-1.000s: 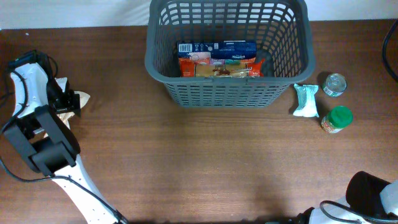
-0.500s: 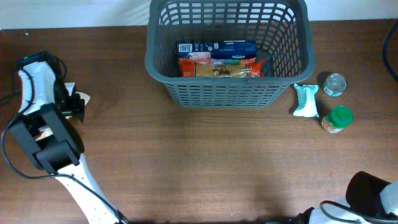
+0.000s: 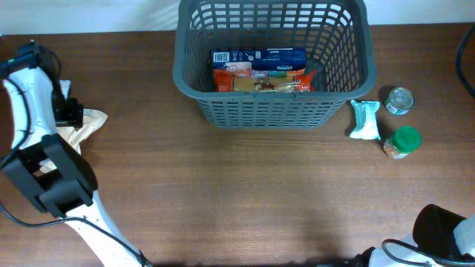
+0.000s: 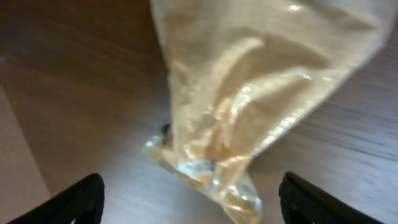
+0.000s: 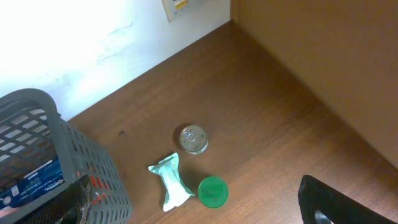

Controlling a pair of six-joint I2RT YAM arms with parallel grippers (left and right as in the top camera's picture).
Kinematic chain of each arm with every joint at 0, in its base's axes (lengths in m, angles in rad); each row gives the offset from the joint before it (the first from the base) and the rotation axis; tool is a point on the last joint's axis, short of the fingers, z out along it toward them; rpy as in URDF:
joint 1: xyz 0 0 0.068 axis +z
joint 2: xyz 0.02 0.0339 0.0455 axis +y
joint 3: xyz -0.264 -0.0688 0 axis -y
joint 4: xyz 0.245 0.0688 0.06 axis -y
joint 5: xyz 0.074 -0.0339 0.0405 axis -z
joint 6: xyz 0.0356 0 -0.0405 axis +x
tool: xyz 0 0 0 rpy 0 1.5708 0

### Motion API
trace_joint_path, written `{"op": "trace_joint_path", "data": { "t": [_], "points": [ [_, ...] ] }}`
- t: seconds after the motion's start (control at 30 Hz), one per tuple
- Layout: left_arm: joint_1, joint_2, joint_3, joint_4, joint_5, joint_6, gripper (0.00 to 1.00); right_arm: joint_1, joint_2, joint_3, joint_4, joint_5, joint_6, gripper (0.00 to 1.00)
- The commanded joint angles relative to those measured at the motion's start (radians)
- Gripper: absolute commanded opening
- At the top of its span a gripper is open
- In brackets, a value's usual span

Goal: Pack container
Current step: 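Grasp the clear bread roll bag with the left gripper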

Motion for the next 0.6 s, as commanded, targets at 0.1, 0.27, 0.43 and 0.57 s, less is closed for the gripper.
{"op": "trace_joint_path", "data": {
  "t": [0.1, 0.27, 0.43, 0.57],
  "points": [
    [0.053, -0.013, 0.003, 0.044, 0.148, 0.081, 0.82, -0.003, 0.000, -0.004, 0.003, 0.011, 0.004, 0.99],
    [0.069, 0.008, 0.003, 0.052, 0.175, 0.103, 0.84, -0.003, 0.000, -0.004, 0.003, 0.011, 0.004, 0.99],
    [0.081, 0.063, 0.003, 0.050, 0.188, 0.106, 0.83, -0.003, 0.000, -0.004, 0.003, 0.011, 0.004, 0.99],
    [0.094, 0.112, 0.003, 0.055, 0.186, 0.106, 0.83, -0.003, 0.000, -0.004, 0.003, 0.011, 0.004, 0.99]
  ]
}}
